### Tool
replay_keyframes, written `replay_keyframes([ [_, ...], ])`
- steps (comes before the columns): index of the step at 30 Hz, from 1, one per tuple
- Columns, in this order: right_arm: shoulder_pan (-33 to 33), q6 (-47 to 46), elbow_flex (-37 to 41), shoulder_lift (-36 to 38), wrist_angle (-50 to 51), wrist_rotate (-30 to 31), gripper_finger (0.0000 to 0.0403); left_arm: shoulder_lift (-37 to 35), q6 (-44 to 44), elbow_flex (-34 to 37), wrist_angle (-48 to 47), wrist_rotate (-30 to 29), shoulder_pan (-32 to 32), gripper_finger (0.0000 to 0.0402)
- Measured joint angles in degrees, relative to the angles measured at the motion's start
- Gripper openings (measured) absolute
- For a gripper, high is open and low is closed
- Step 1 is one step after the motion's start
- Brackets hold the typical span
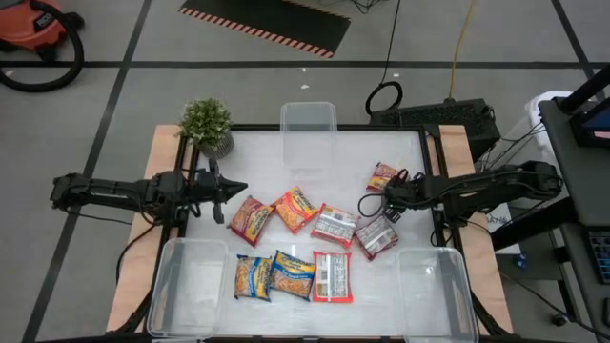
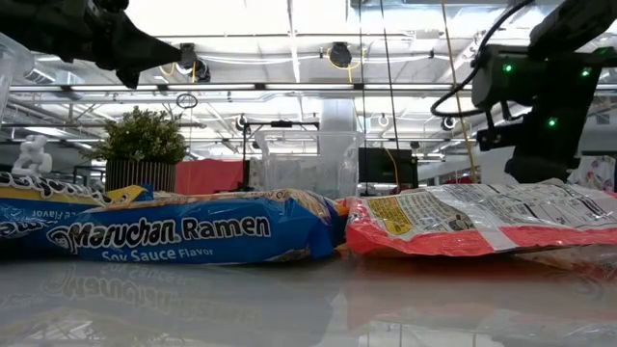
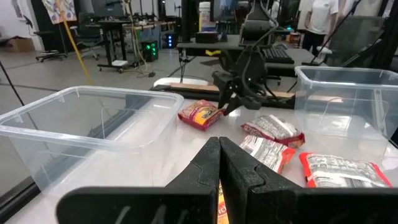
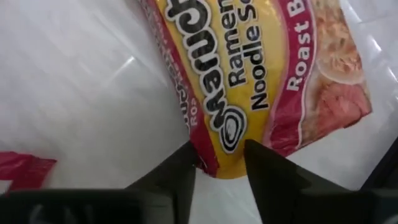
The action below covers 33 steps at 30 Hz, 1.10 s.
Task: Sort Maruchan noodles
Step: Put the top red noodle pack into the bottom left transparent bin
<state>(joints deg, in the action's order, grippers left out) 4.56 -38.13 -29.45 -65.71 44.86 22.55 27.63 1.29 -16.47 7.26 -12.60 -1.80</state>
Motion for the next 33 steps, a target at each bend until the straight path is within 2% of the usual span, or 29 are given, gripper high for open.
replay_keyframes([
  [6, 0.26, 2.28, 0.00, -1.72, -2.29, -0.14, 0.0025, 1.60, -1.61, -0.02, 1.92, 0.00, 0.00, 0.0008],
  [8, 0.26, 3.09, 0.00, -1.42, -3.20, -0.33, 0.0007, 1.74, -1.65, -0.05, 2.71, 0.00, 0.00, 0.0008],
  [16, 0.24, 7.84, -0.02, 2.23, -8.80, -0.28, 0.0002, 1.74, -2.90, -0.05, 3.83, 0.00, 0.01, 0.0008],
  [25, 0.24, 13.49, -2.03, 11.23, -10.81, 0.07, 0.0001, 1.74, -4.19, -0.05, 4.32, -0.88, 0.01, 0.0008],
  [33, -1.24, 17.53, -7.91, 15.26, -8.88, 6.95, 0.0000, 1.73, -4.65, -0.05, 6.78, -6.74, 0.02, 0.0008],
])
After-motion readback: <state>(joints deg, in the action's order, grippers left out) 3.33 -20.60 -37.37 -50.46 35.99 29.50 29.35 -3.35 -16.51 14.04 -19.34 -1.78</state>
